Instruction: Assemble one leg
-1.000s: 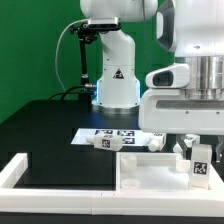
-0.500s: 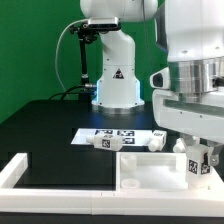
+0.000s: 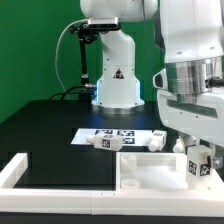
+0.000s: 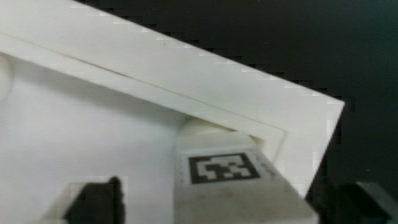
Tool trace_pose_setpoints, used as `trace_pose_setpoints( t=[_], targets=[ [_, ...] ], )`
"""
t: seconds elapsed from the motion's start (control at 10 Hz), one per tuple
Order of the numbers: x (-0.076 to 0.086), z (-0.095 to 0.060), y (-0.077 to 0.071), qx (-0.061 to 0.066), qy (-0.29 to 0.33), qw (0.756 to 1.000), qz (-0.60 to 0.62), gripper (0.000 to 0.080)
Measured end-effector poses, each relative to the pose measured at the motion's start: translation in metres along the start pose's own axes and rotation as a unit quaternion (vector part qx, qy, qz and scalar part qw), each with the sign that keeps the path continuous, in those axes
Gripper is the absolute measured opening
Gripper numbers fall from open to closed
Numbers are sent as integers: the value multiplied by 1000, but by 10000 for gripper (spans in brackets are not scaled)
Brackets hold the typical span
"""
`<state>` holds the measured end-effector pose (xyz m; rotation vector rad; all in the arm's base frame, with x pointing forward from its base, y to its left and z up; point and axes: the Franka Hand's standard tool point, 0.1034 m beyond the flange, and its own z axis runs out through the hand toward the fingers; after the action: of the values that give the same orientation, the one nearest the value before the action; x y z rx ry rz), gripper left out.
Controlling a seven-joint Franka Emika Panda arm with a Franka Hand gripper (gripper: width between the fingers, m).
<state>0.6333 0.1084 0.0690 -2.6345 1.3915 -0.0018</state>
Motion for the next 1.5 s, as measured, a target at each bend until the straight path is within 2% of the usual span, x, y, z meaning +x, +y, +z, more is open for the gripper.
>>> trace_pose_setpoints(
  t=[0.1, 0.2, 0.6, 0.7, 0.9, 1.0, 1.1, 1.2, 1.3, 1.4, 1.5],
  targets=[
    [6, -2, 4, -7, -7, 994, -105, 626],
    [4, -4, 3, -15, -16, 982, -187, 646],
    [3, -4, 3, -16, -20, 947, -319, 649],
    [1, -4, 2, -23, -15, 910, -413, 649],
    [2, 4, 2, -46, -26, 789, -612, 649],
    [2, 5, 1, -44, -25, 800, -598, 649],
    [2, 5, 1, -45, -25, 808, -587, 523],
    [2, 5, 2, -45, -25, 815, -578, 523],
    [2, 5, 2, -47, -23, 839, -541, 386],
    [2, 5, 2, -47, -21, 858, -511, 284],
    [2, 5, 2, -48, -20, 869, -493, 284]
  ],
)
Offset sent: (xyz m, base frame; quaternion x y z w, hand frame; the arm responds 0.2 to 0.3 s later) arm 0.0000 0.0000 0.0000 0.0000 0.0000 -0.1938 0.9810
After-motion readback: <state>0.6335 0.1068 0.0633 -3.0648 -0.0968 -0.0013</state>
